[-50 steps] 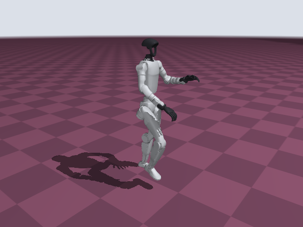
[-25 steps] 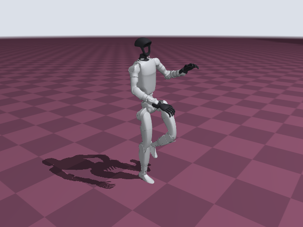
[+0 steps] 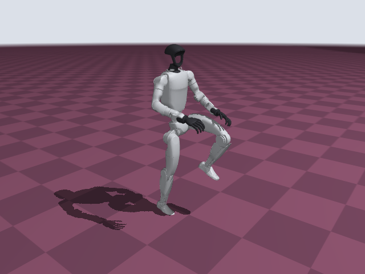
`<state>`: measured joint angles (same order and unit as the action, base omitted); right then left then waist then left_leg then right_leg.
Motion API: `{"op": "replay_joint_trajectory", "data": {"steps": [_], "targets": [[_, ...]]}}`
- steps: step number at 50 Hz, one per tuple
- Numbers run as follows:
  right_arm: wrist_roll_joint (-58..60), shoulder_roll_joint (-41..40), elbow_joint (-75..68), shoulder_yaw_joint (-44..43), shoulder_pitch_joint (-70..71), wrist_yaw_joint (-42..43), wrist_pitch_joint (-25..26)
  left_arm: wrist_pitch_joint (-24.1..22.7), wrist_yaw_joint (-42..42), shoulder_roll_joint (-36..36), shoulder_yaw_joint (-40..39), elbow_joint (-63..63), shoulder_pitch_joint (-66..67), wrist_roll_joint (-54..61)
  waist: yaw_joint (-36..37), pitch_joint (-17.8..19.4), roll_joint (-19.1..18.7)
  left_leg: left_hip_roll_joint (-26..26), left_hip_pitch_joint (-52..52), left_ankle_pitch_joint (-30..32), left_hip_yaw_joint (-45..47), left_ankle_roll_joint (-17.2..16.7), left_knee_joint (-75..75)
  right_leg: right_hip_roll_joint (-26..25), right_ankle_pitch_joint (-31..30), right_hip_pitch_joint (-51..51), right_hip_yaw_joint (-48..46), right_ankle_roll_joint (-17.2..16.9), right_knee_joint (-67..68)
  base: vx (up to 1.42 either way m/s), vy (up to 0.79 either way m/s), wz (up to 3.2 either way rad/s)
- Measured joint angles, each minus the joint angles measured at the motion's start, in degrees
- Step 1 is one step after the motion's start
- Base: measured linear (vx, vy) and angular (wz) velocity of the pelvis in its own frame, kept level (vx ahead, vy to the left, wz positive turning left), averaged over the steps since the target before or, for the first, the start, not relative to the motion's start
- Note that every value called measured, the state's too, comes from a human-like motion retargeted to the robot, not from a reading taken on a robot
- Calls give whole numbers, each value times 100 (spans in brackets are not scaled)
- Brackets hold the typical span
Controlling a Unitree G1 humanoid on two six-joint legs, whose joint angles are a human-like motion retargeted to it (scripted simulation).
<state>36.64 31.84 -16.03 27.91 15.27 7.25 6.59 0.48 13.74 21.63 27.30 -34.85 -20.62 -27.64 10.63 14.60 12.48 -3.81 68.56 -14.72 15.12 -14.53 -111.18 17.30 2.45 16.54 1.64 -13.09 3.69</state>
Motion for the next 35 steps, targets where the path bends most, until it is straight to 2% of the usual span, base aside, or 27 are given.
{"op": "replay_joint_trajectory", "data": {"steps": [6,10,11,13,15,17,19,21,23,25,27,30,32,33,35], "targets": [[23,-50,260,83,157,174,-83,10,-79,-45,169,-479,336,-146,-58,-433,-151,-461,-1814,-163,-121,196,2471,-445,286,-95,223,93,187,30,6,-35],[375,-165,451,35,-100,459,-50,-45,65,-36,58,-320,792,-188,-45,-812,-419,-795,-3745,-143,328,412,5471,-772,262,-12,384,61,47,37,14,-40],[385,-126,447,-33,7,535,-66,-90,33,36,-49,-259,696,-122,20,-624,-523,-756,-4500,-96,491,424,6446,-831,323,160,438,33,96,40,22,-75],[419,-90,470,-144,77,766,-119,-161,101,145,-203,-123,615,-2,88,-424,-720,-563,-5897,169,722,429,8506,-965,446,427,497,4,198,43,28,-48],[331,-108,471,-244,82,1036,-241,-223,141,231,-275,-39,537,-41,115,-469,-854,-321,-6903,785,850,402,10428,-1114,709,396,485,-33,511,42,34,-2],[442,-163,416,-289,-5,1099,-253,-238,176,331,-335,134,543,13,-63,-466,-1072,-263,-7531,1458,766,244,11521,-1346,679,477,369,189,780,40,35,64],[445,-225,336,-360,-141,1054,-251,-210,149,418,-315,303,524,-28,-220,-493,-1111,-234,-7639,1583,559,125,11618,-1407,535,311,181,306,1378,34,32,101],[395,-234,296,-466,-304,936,-252,-140,119,501,-277,536,467,-80,-377,-502,-1180,-239,-7687,1567,250,124,11618,-1493,108,-125,-24,391,2386,29,31,125],[278,-164,308,-533,-398,846,-260,-52,126,556,-252,797,325,-203,-454,-541,-1289,-288,-7645,1561,-10,241,11618,-1580,-448,-955,-200,468,3791,22,28,103],[143,-82,264,-471,-339,918,-281,-46,187,586,-217,1012,109,-322,-398,-688,-1263,-247,-7482,1516,-120,431,11614,-1238,-832,-2080,-584,592,5360,18,23,42],[148,-4,145,-319,-146,852,-252,27,297,667,-274,1224,-55,-370,-368,-826,-1275,-272,-7331,1412,-107,481,11562,-1241,-462,-3255,-561,882,6725,18,19,13],[240,-100,-157,-155,68,828,-272,33,323,781,-353,1449,-120,-310,-417,-951,-1232,-271,-7422,1230,-115,523,11618,-908,288,-4502,-865,1219,8255,23,13,10],[305,-289,-442,-124,111,847,-322,16,253,800,-383,1536,-97,-299,-637,-1004,-1224,-298,-7437,1100,-269,623,11507,-730,709,-5112,-1110,1242,9040,25,10,55],[327,-366,-595,-76,155,864,-317,7,232,794,-389,1557,-116,-271,-691,-1021,-1258,-349,-7508,1098,-329,533,11590,-727,810,-5477,-1190,1241,9417,20,9,33],[264,-462,-948,97,395,841,-257,151,349,794,-451,1567,-283,-299,-671,-1114,-1337,-439,-7388,1117,-287,592,11618,-894,746,-6596,-1174,1464,10145,15,7,0]]}}
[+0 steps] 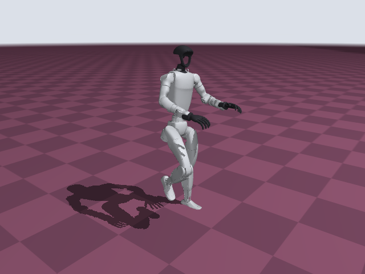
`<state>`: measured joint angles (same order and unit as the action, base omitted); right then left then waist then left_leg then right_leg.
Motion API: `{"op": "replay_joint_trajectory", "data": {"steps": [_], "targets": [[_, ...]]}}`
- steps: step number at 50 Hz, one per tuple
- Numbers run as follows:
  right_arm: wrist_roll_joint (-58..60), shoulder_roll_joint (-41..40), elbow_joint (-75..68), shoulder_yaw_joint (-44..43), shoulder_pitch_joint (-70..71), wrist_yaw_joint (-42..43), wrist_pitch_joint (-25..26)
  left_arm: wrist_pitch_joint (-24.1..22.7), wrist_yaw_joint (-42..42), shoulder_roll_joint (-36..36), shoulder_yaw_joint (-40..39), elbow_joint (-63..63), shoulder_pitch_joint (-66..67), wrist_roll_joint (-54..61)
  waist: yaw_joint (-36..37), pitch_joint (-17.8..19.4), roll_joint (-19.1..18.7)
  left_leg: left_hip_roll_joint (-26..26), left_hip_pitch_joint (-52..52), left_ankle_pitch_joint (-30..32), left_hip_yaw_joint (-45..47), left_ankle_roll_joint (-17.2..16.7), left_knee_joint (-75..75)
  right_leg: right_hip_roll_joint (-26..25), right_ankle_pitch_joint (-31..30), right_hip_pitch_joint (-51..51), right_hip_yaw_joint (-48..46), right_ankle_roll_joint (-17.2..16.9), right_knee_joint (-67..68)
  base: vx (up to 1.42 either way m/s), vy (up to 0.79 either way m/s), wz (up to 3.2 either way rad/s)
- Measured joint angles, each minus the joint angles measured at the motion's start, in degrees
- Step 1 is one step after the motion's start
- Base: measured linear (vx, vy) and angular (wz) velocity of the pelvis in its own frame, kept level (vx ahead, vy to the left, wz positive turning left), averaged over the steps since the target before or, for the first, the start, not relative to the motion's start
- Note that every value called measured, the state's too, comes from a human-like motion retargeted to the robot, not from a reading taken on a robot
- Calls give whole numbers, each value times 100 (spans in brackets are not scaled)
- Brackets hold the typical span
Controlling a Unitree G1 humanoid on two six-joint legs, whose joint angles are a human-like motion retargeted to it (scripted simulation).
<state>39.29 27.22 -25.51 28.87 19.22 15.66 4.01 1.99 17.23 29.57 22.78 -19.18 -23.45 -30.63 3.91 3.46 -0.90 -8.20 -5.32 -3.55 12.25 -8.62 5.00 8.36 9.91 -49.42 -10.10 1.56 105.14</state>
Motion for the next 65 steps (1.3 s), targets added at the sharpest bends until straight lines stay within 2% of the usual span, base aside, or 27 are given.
{"op": "replay_joint_trajectory", "data": {"steps": [3,5,7,8,12,14,17,18,22,25,29,30,33,35,37,38,40,41,43,45,47,50,53,55,61,65], "targets": [[59,-142,-437,193,-3,-38,-39,19,17,-122,49,53,-95,9,-142,10,-129,-105,-37,-25,-215,19,0,137,229,-1081,-167,35,1011,20,6,60],[253,-245,-684,294,-155,-154,-114,-98,-105,-249,111,98,-77,-49,-309,72,-239,-217,-94,-53,-450,-96,-79,380,443,-1560,-328,-95,1635,23,3,89],[379,-251,-795,449,-182,-56,-46,5,-54,-271,117,153,-145,-30,-170,187,-305,-272,-280,4,-427,-53,0,239,455,-2208,-337,52,2101,23,0,25],[483,-260,-767,427,-279,44,-43,-49,-110,-300,143,193,-118,-29,-189,245,-352,-329,-380,17,-503,-115,0,268,547,-2351,-403,-85,2313,26,0,67],[709,-137,-142,12,-581,323,-85,-86,-11,-223,43,441,47,66,-504,502,-376,-384,-651,76,-900,-244,-45,422,661,-2713,-433,-193,2765,25,-2,98],[658,-55,35,-101,-592,239,-134,-13,-50,-200,1,476,67,53,-485,498,-361,-376,-720,73,-962,-213,0,470,733,-2763,-483,-118,2699,22,-2,36],[618,-44,-47,-55,-643,-10,-118,-66,-123,-271,21,498,118,106,-621,488,-345,-341,-778,-34,-1223,-227,-94,784,697,-2427,-510,-237,2359,25,-3,73],[513,-47,-137,36,-597,-24,-69,-11,-134,-292,40,468,71,75,-484,430,-334,-317,-801,-31,-1174,-165,-23,709,698,-2355,-540,-185,2114,22,-6,-8],[248,-107,-529,239,-517,-151,50,16,-132,-359,185,420,-81,78,-150,241,-239,-138,-801,-173,-1149,-68,0,667,513,-1655,-555,-320,767,24,-6,-15],[233,-147,-625,269,-645,-167,113,-20,-114,-380,239,465,20,69,-14,-13,-91,94,-725,-289,-1172,-77,0,802,452,-800,-618,-423,-774,27,-5,9],[169,-141,-640,149,-617,-170,158,-236,-260,-309,175,471,33,312,-117,-4,-42,265,-921,-480,-1364,-260,-19,640,265,1267,-915,-840,-4161,35,-7,47],[157,-126,-626,170,-576,-223,183,-297,-283,-234,108,498,28,456,-148,92,-94,231,-1055,-514,-1395,-241,-7,429,62,1936,-1012,-838,-5302,38,-12,46],[266,-92,-463,47,-630,-43,225,-512,-154,-55,-89,697,117,758,-303,464,19,498,-1616,-816,-1537,-425,-180,146,-584,4106,-1136,-1121,-8593,49,-17,43],[28,-133,-392,-32,-700,0,-73,-696,-27,18,-54,724,94,671,-221,459,235,771,-1636,-1164,-1510,-173,-611,149,-1097,4853,-1131,-1493,-9865,49,-28,-39],[-71,-192,-419,-83,-684,18,-367,-841,45,44,-117,685,32,571,257,411,191,643,-1618,-1206,-1068,-341,-918,-265,-1528,4982,-807,-1656,-10381,39,-45,-170],[-72,-192,-470,-76,-660,7,-393,-854,27,19,-195,693,33,602,400,377,125,587,-1483,-1262,-876,-234,-1290,-393,-1643,5030,-670,-1656,-10540,36,-36,-165],[-51,-194,-574,-7,-582,-24,-368,-810,46,5,-413,824,123,718,621,363,14,508,-1279,-1183,-582,-206,-1991,-544,-1673,5080,-367,-1656,-10574,37,-25,-147],[-47,-214,-612,54,-534,-58,-322,-749,104,49,-511,958,207,743,674,411,17,549,-1202,-976,-554,-317,-2352,-509,-1633,5132,-211,-1656,-10485,39,-17,-134],[-91,-262,-644,193,-437,-134,-256,-612,264,186,-650,1250,364,805,643,505,138,761,-870,-444,-594,-414,-3299,-251,-1499,5245,29,-1656,-10285,39,-5,-87],[-195,-298,-611,321,-273,-233,-234,-456,413,387,-751,1479,388,872,487,540,295,939,-154,236,-758,-563,-4594,-16,-1315,5279,154,-1559,-10083,35,-1,-31],[67,-264,-475,195,-254,-145,-14,-377,296,420,-962,1559,343,567,356,576,420,1158,620,736,-767,-638,-5737,259,-1147,5279,229,-1630,-9870,33,-1,-11],[51,-269,-366,168,-292,-92,-4,-314,160,402,-1082,1464,162,471,459,556,456,931,1758,223,-732,-622,-7513,170,-989,5409,335,-1548,-9834,31,-18,-37],[-71,-201,-377,215,-328,-156,20,-245,157,160,-982,1104,45,341,599,473,555,752,3051,-639,-415,-328,-9161,269,-955,5420,453,-1539,-9901,23,-8,-35],[-215,-150,-378,269,-307,-246,20,-203,305,11,-775,773,-6,311,707,463,688,706,3946,-959,-208,-260,-10159,391,-906,5359,582,-1524,-9870,18,-3,-43],[-401,-44,-352,383,-110,-378,111,-206,288,-478,-43,-284,170,357,789,542,1190,605,6644,-1289,262,-256,-12307,874,-678,5193,831,-1602,-9632,19,2,-22],[-304,-17,-243,351,-54,-233,104,-337,235,-505,599,-853,496,59,911,904,1348,294,7818,-1395,271,-620,-13031,944,-630,5482,1031,-1656,-9577,22,4,-59]]}}
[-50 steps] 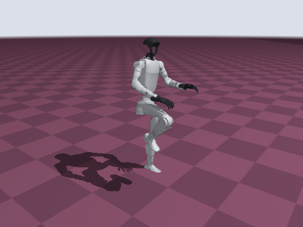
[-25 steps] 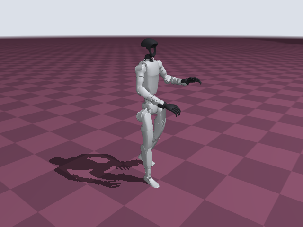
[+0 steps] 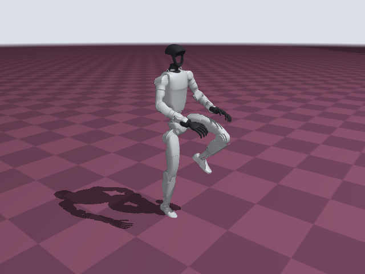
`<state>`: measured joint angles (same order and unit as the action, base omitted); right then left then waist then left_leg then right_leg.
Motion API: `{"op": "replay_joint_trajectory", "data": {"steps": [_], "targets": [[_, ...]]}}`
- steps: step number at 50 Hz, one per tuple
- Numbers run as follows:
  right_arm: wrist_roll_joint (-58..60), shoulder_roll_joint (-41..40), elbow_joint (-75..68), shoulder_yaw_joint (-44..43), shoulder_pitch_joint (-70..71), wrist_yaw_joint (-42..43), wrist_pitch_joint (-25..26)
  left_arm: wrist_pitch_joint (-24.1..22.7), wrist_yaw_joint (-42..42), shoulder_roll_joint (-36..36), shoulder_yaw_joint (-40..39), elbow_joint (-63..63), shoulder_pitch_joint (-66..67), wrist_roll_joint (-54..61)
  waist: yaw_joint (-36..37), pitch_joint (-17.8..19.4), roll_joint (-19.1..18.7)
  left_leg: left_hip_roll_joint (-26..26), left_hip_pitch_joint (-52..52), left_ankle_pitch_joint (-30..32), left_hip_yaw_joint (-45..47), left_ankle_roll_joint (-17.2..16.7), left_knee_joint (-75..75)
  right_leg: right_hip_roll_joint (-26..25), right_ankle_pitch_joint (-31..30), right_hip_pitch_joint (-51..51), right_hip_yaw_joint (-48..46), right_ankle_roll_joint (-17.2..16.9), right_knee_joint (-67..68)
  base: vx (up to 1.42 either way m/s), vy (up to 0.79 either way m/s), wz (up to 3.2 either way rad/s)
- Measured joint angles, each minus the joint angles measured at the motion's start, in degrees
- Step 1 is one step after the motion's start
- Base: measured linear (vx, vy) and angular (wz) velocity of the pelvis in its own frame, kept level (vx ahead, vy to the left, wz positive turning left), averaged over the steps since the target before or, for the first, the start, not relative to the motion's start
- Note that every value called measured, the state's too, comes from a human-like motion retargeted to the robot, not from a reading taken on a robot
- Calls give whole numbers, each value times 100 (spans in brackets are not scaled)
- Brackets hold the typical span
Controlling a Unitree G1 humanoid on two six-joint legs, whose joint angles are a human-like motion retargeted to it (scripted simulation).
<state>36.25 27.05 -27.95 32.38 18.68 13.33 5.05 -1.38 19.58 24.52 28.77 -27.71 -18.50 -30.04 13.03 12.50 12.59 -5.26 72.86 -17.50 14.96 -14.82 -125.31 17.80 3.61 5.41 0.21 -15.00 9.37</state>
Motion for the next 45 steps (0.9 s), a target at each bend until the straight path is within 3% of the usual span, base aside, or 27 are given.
{"op": "replay_joint_trajectory", "data": {"steps": [3,6,10,12,16,18,20,22,24,25,27,30,32,37,39,42,45], "targets": [[98,30,69,-87,-99,111,-19,-107,445,74,189,110,75,-149,121,216,-56,-230,409,-37,-80,-6,-156,-105,-46,279,75,0,-14,23,7,-47],[84,51,57,-148,-203,54,-23,-227,295,129,64,303,-22,39,259,266,-20,-346,393,24,-75,-7,26,-61,71,424,122,0,62,27,7,-26],[67,13,16,-133,-317,-102,7,-150,-263,159,163,64,-235,-12,306,153,-18,-377,-258,120,-59,-7,790,-9,211,616,149,0,70,30,12,-12],[51,-63,16,-73,-415,-106,7,-130,-278,177,282,12,-165,-85,263,-135,-12,-368,-673,38,-159,7,1434,-63,338,622,116,8,-49,32,11,-6],[253,-246,12,109,-600,-105,132,-116,-217,263,234,79,117,-75,231,-599,-181,-535,-2338,-218,-205,124,3666,-317,255,839,269,159,-466,35,13,-42],[464,-266,32,91,-513,-60,181,-163,-264,398,-39,244,152,91,279,-452,-532,-915,-3771,-304,19,174,5234,-602,137,1283,423,241,-735,38,20,-95],[409,-228,127,-95,-451,192,-44,-296,-376,465,-234,280,75,-24,385,-503,-669,-1212,-5136,-403,713,476,7097,-778,567,1134,547,89,-238,39,28,-77],[493,-248,97,-113,-412,323,-26,-332,-268,504,-333,395,-9,197,273,-438,-664,-700,-6668,265,1233,444,9795,-734,638,1279,470,101,-99,39,34,11],[244,-285,57,-177,-442,353,-402,-417,-140,518,-259,392,-149,195,108,-539,-685,-398,-7483,891,1326,435,11496,-833,886,1195,260,226,388,39,38,74],[128,-298,-9,-175,-456,278,-526,-405,-63,517,-184,384,-236,245,-3,-572,-695,-246,-7778,1205,1245,439,12166,-871,919,1157,113,338,639,36,37,131],[8,-313,-56,-268,-671,147,-577,-394,-22,483,-39,411,-310,233,-256,-543,-707,-252,-7823,1261,895,290,12099,-918,561,1041,-317,518,1335,33,34,159],[181,-209,168,-544,-991,461,-164,-171,-237,301,-26,485,-496,-116,-411,-414,-869,-198,-8128,1548,405,319,12582,-922,-550,133,-700,540,3248,28,33,129],[181,80,485,-591,-1010,546,-135,-4,-220,211,-39,683,-658,-142,-463,-460,-1010,-182,-8233,1708,217,506,13031,-862,-876,-952,-786,669,4830,22,29,90],[217,432,849,-739,-610,500,-194,167,-234,315,-197,1168,-783,-24,-853,-662,-1181,-235,-8026,1571,-88,843,13025,-475,27,-3534,-940,1525,8343,22,19,58],[220,360,801,-763,-397,511,-145,215,-343,397,-230,1248,-785,24,-934,-767,-1283,-335,-7995,1538,-132,791,13031,-478,348,-4530,-928,1754,9446,22,13,11],[289,247,759,-731,-195,639,-90,284,-413,467,-286,1332,-744,-28,-1025,-935,-1478,-468,-7893,1493,-149,1035,12940,-646,660,-5989,-856,1914,10774,21,10,8],[352,131,682,-657,-62,727,-101,261,-416,468,-335,1378,-733,-38,-983,-934,-1688,-611,-8081,1477,-137,808,13031,-953,744,-7227,-832,1842,11766,23,7,4]]}}
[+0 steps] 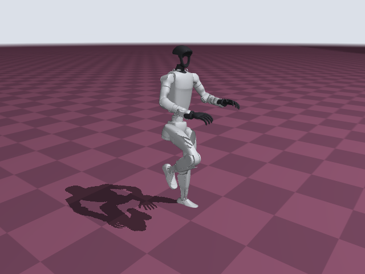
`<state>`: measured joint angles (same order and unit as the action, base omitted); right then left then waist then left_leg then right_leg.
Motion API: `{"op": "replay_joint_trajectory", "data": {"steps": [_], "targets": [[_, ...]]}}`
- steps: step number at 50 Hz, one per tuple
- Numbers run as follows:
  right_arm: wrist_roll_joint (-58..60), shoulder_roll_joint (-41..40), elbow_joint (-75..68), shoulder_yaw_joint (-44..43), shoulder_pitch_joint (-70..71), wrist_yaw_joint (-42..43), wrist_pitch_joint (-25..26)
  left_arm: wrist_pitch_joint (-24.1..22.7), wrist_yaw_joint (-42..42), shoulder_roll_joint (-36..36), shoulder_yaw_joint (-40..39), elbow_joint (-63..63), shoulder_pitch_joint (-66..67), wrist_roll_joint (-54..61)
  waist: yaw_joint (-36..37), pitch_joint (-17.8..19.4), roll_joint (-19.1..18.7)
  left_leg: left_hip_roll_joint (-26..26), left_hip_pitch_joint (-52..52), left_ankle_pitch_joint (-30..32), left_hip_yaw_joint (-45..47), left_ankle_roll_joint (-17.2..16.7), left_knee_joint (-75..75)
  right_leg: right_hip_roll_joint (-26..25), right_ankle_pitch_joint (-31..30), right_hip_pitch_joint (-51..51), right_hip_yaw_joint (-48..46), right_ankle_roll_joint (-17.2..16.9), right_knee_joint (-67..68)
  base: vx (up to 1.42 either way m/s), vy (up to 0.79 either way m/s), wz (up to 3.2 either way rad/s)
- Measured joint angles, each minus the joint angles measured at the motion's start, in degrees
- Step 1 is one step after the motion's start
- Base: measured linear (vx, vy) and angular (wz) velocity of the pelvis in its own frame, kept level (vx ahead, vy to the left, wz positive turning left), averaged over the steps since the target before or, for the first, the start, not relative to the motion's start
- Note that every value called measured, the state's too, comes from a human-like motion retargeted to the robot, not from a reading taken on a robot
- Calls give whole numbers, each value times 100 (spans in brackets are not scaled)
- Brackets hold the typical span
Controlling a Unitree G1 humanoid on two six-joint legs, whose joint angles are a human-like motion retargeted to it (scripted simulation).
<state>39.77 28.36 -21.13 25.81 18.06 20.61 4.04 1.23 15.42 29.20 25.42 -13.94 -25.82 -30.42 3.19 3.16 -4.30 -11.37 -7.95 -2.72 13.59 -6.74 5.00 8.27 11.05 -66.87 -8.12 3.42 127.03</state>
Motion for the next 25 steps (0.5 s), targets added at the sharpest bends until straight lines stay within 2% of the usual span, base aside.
{"op": "replay_joint_trajectory", "data": {"steps": [2,4,7,12,15,18,20,23,25], "targets": [[6,-87,-176,118,-20,-146,-72,54,61,-14,-5,12,19,-33,-53,4,-98,-38,-53,-30,-57,97,-45,-148,15,-707,-66,-112,473,25,1,32],[86,-167,-469,335,-25,-147,-35,158,180,-38,-21,-9,1,-52,26,96,-171,-70,-267,8,-56,-158,0,-420,-22,-1285,-169,-22,737,27,-3,19],[261,-260,-733,445,-140,-27,1,160,164,-113,-27,-24,28,-46,-13,247,-277,-102,-537,-9,-216,-265,0,-306,293,-1529,-414,-135,857,29,0,65],[89,-40,-461,197,-169,-333,-144,147,115,-94,-83,55,72,32,-99,302,-311,-18,-703,-138,-495,-220,0,246,732,-1094,-526,-142,159,28,2,57],[89,4,-645,310,-174,-649,-87,54,87,-108,-37,66,86,143,-199,230,-244,79,-774,-291,-708,-259,-11,674,713,-386,-516,-242,-738,32,-4,75],[115,-59,-750,359,-426,-595,-25,-42,27,-165,29,108,277,111,-188,-67,-89,238,-738,-451,-894,-332,-25,816,742,582,-513,-592,-2284,33,-9,55],[-116,73,-844,424,-263,-648,73,25,22,-115,-1,19,40,209,-42,-89,-163,203,-717,-488,-901,-228,0,595,554,1437,-664,-654,-3982,26,-8,17],[-75,181,-718,268,-405,-668,92,-164,39,-85,-75,107,76,453,-286,50,-165,276,-1000,-623,-1234,-397,-3,580,299,3482,-1045,-1026,-7071,40,-11,110],[-12,9,-475,37,-996,-396,-130,-476,227,1,3,444,560,417,-592,-10,30,392,-1132,-1026,-1594,-682,-449,552,107,5146,-1405,-1423,-9343,59,-20,149]]}}
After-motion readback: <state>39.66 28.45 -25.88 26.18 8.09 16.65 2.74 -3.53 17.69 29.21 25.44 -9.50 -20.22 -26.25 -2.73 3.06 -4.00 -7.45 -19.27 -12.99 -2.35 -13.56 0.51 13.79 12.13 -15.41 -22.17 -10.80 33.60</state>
